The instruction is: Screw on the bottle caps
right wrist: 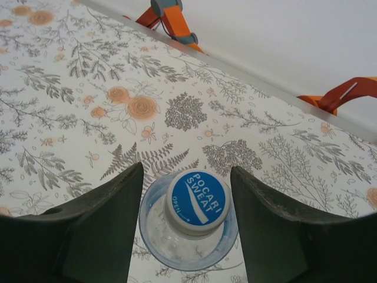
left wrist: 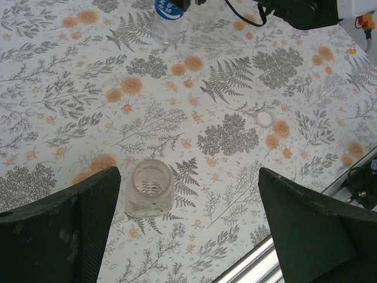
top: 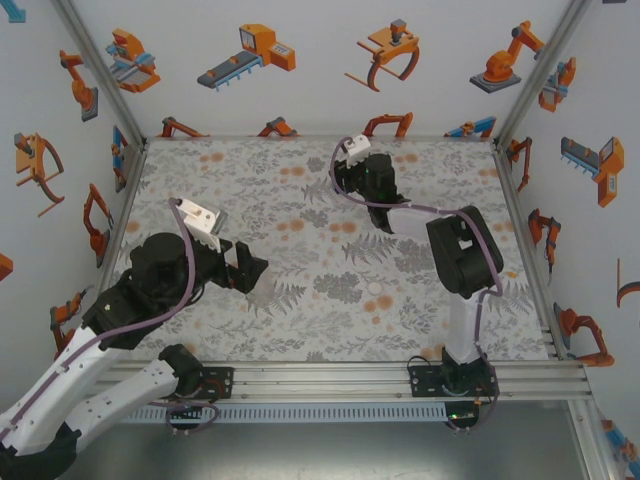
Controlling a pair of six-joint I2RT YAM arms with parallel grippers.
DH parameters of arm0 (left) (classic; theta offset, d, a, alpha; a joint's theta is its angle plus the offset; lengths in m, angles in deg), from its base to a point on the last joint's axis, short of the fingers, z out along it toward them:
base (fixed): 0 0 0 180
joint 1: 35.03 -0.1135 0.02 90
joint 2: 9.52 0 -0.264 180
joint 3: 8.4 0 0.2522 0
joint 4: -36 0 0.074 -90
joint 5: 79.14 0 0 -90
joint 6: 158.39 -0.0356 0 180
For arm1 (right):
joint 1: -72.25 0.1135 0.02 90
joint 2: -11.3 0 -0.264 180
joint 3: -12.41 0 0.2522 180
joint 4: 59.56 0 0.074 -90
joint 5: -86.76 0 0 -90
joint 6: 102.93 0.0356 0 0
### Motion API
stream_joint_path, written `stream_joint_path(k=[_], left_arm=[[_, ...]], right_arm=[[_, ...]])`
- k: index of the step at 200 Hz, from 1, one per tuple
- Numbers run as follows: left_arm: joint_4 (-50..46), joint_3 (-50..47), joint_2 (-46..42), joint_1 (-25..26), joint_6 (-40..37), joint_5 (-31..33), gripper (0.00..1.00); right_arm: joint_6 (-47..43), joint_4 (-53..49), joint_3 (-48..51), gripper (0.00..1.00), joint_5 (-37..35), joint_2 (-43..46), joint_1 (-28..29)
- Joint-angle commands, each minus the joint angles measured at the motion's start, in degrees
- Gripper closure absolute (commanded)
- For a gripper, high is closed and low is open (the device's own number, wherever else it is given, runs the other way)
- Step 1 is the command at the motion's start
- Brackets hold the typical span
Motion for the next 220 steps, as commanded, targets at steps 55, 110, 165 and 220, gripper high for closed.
stream_joint_path(k=[55,110,165,220], left_arm=[[-0.71,2.97,1.90,-0.23,-2.98,3.03,0.05],[-0.24,4.75,5.43,-1.76,-4.06,3.34,0.01],[2.56,6.63,9.52,-8.43,-3.39,-2.00,0.00],[3.07,9.75,14.33,-22.02,-6.56,-14.59,0.01]], right_arm=[[-3.40,-11.38,-0.05,0.42,3.99,16.23,-0.29],[1.47,-17.99,9.87,0.44,14.17,30.04,0.86],[9.01,-17.21,23.69,0.46,12.18,42.81,11.11],[13.21,-10.84,31.78,0.46,1.32,46.69,27.04]])
